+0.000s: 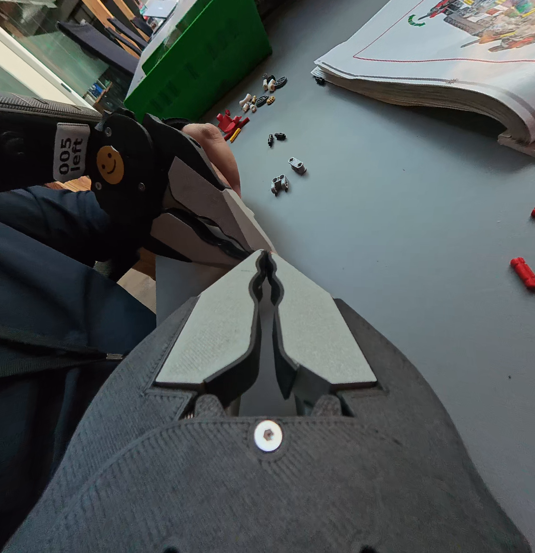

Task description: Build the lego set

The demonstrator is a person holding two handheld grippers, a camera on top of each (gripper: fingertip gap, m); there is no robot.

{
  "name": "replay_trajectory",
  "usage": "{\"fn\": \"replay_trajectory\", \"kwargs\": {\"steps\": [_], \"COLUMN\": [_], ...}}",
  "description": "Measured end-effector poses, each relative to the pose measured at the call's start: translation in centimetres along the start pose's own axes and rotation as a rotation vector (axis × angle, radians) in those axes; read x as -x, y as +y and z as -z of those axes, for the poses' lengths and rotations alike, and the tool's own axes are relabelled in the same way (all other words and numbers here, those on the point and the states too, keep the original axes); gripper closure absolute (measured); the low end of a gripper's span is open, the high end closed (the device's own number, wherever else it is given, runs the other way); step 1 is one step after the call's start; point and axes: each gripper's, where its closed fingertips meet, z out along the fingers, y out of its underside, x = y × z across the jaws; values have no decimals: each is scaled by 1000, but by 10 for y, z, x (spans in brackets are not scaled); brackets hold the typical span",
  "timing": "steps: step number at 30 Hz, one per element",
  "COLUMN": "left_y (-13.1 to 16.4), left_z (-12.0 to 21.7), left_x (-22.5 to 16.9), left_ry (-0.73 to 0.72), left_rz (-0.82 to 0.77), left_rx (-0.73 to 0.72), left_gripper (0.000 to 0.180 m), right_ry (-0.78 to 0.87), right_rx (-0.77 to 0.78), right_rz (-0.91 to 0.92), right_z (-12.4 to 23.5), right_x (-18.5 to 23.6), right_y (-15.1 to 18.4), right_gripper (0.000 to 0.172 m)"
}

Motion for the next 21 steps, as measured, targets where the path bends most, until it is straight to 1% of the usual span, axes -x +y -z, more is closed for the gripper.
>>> {"fn": "replay_trajectory", "kwargs": {"steps": [4, 7, 8, 10, 12, 17, 20, 21], "left_y": [4, 9, 10, 9, 7, 4, 2, 1], "left_z": [-1, -3, -3, -3, -3, -1, -1, 0], "left_x": [3, 5, 5, 4, 2, 1, -4, -5], "left_ry": [1, -3, -10, -8, 0, 21, 49, 55], "left_rz": [27, 36, 30, 21, 24, 34, 31, 30], "left_rx": [15, 42, 49, 46, 38, 17, 5, -2], "left_gripper": [178, 178, 178, 179, 179, 179, 179, 179], "right_ry": [59, 106, 103, 107, 121, 229, 225, 221], "right_rx": [34, 34, 35, 38, 57, 137, 150, 150], "right_rz": [16, 69, 95, 157, 231, 437, 526, 556], "right_z": [0, 2, 4, 5, 3, -2, -3, -4], "right_x": [-8, -10, -8, -3, 1, -4, 1, 3], "right_y": [5, 4, 4, 3, 5, 10, 11, 12], "right_gripper": [172, 172, 168, 162, 160, 165, 166, 169]}}
